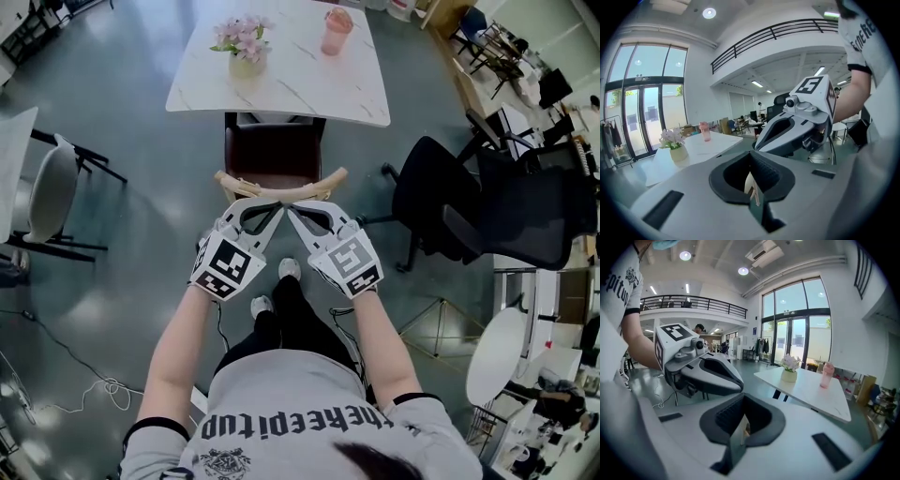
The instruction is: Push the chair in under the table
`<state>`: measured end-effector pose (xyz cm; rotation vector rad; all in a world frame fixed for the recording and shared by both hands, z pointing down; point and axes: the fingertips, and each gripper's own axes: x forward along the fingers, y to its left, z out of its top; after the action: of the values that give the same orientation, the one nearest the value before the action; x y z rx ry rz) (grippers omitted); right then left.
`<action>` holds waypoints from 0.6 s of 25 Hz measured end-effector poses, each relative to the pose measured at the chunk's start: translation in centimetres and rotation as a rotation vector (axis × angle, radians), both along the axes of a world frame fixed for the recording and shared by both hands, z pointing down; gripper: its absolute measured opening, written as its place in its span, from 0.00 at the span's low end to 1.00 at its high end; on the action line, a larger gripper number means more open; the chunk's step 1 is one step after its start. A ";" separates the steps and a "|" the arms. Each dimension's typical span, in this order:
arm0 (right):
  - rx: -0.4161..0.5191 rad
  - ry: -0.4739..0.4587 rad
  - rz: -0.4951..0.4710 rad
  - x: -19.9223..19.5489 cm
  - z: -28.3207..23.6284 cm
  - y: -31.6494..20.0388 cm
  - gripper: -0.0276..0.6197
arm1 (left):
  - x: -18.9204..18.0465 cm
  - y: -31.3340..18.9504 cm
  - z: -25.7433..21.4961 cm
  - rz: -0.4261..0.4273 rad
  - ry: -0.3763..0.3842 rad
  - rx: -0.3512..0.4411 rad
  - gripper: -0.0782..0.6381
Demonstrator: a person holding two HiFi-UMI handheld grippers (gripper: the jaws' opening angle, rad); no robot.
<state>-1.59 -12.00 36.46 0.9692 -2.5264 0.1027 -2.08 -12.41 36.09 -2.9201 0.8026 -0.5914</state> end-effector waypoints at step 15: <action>0.115 -0.176 0.018 -1.2 -7.1 5.3 0.06 | -1.6 5.3 -7.7 -0.005 0.216 0.065 0.13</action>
<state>-2.77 -6.71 29.37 1.0695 -2.7097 0.0501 -3.69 -7.07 28.36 -2.9572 0.8328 -0.2467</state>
